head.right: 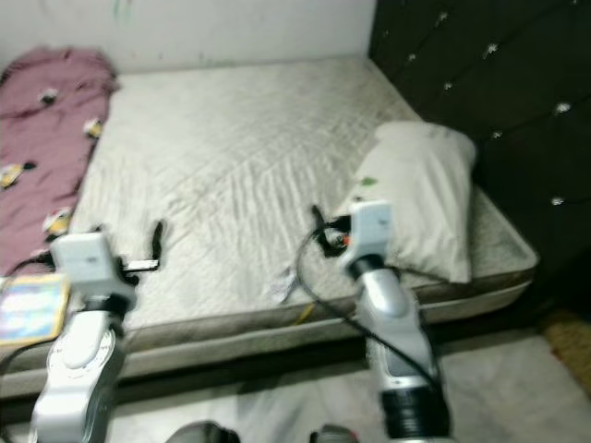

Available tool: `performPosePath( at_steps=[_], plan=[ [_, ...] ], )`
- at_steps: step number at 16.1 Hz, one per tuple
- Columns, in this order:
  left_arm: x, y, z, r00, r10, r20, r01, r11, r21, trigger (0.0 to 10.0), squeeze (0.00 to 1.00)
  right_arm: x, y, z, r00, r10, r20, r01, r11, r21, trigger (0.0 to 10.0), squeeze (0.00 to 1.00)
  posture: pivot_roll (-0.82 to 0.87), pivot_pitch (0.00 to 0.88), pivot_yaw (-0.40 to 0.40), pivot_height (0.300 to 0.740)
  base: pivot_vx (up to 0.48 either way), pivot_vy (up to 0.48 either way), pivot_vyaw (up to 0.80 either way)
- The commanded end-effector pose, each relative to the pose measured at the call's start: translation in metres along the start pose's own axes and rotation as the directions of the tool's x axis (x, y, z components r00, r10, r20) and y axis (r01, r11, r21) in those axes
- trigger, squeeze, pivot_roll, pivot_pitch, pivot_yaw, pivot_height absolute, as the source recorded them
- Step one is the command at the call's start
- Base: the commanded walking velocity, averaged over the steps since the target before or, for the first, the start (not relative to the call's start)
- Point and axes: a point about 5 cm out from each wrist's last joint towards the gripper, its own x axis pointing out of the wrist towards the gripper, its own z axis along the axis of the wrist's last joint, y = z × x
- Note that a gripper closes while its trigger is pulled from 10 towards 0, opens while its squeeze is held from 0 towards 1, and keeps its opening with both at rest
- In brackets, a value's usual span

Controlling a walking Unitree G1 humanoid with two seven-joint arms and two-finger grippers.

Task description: Clean up the room

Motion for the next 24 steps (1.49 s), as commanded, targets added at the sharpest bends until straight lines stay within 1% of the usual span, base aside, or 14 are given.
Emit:
performPosePath(
  at_steps=[1, 4, 6, 15, 20, 22, 24],
  plan=[
    [-0.0004, 0.0038, 0.0042, 1.0, 0.002, 0.016, -0.002, 1.0, 0.004, 10.0, 0.0, 0.0022, 0.002, 0.0045, 1.0, -0.001, 0.02, 0.001, 1.0, 0.003, 10.0, 0.0, -0.03, 0.051, -0.008, 0.74, 0.0, 0.0, 0.0],
    [-0.001, 0.0034, 0.005, 1.0, -0.013, 0.024, 0.013, 1.0, 0.001, 10.0, 0.0, 0.0027, 0.002, 0.0043, 1.0, -0.004, 0.016, 0.004, 1.0, 0.008, 10.0, 0.0, -0.02, 0.048, -0.01, 0.74, 0.0, 0.0, 0.0],
    [-0.0012, 0.0033, 0.005, 0.999, -0.019, 0.027, 0.019, 1.0, -0.002, 10.0, 0.0, 0.0034, 0.0019, 0.0038, 1.0, -0.003, 0.013, 0.003, 1.0, 0.01, 10.0, 0.0, -0.02, 0.048, -0.011, 0.74, 0.27, 0.0, -0.48],
    [-0.0001, 0.0033, 0.0057, 0.999, -0.026, 0.035, 0.026, 1.0, 0.002, 10.0, 0.0, 0.0062, 0.0028, 0.0048, 1.0, 0.004, 0.022, -0.004, 1.0, 0.005, 10.0, 0.0, -0.02, 0.041, -0.013, 0.74, 0.377, 0.0, 0.0],
    [0.0, 0.0035, 0.0052, 0.999, -0.005, 0.036, 0.005, 1.0, -0.001, 10.0, 0.0, 0.0064, 0.0028, 0.0044, 1.0, 0.0, 0.021, 0.0, 1.0, 0.005, 10.0, 0.0, -0.02, 0.041, -0.013, 0.74, 0.361, 0.0, 0.0],
    [-0.0005, 0.0028, 0.0057, 0.999, -0.001, 0.039, 0.002, 1.0, -0.018, 10.0, 0.0, 0.0057, 0.0031, 0.0036, 1.0, 0.001, 0.02, -0.001, 1.0, 0.005, 10.0, 0.0, -0.02, 0.046, -0.013, 0.74, 0.0, 0.0, 0.0],
    [-0.0019, 0.0034, 0.0038, 1.0, 0.019, 0.023, -0.019, 1.0, 0.0, 10.0, 0.0, 0.0049, 0.0027, 0.0029, 1.0, -0.001, 0.017, 0.001, 1.0, 0.003, 10.0, 0.0, -0.02, 0.05, -0.013, 0.74, 0.0, 0.0, 0.0]
  ],
)
